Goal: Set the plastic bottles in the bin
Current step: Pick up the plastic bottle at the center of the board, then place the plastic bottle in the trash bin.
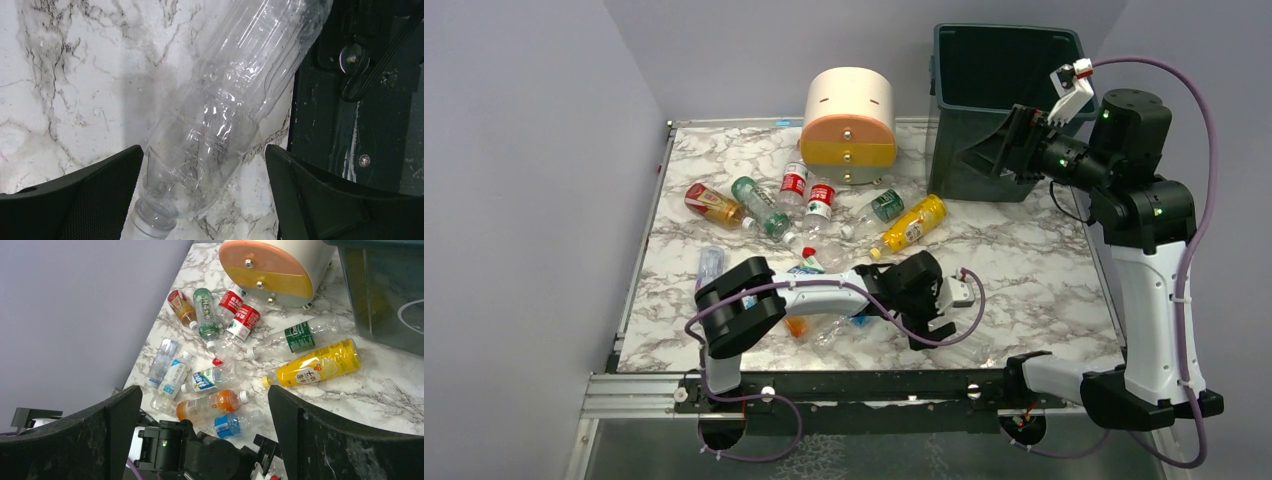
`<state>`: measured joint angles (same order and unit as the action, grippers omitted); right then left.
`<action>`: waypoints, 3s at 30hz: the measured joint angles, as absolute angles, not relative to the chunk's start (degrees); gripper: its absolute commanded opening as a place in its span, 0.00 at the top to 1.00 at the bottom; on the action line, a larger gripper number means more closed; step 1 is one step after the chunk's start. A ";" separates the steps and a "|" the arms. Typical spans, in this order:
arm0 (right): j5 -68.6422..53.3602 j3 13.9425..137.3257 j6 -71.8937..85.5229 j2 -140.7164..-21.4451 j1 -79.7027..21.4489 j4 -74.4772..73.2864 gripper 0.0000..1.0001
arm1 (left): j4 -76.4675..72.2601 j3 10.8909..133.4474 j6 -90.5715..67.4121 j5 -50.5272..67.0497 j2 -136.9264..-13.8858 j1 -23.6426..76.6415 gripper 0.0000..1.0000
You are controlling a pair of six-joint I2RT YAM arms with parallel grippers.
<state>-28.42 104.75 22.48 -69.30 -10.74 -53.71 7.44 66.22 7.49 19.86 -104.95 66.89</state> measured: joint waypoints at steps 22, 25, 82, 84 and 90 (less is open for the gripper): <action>-28.62 100.64 22.50 -68.55 -10.74 -53.10 0.00 | 4.19 67.00 6.59 14.98 -107.98 66.89 0.34; -28.69 99.85 22.52 -68.55 -10.74 -52.77 0.00 | 4.71 67.40 6.17 13.76 -108.01 66.89 0.39; -20.95 79.13 32.71 -58.85 -10.66 -44.03 0.01 | 13.43 54.72 -7.38 -7.97 -67.16 66.89 0.46; -21.47 76.31 33.04 -58.81 -10.66 -42.26 0.01 | 13.69 54.85 -8.43 -8.21 -66.85 66.89 0.46; -22.00 69.49 34.26 -58.37 -10.66 -37.32 0.00 | 16.25 58.26 -12.14 -8.45 -66.87 66.89 0.46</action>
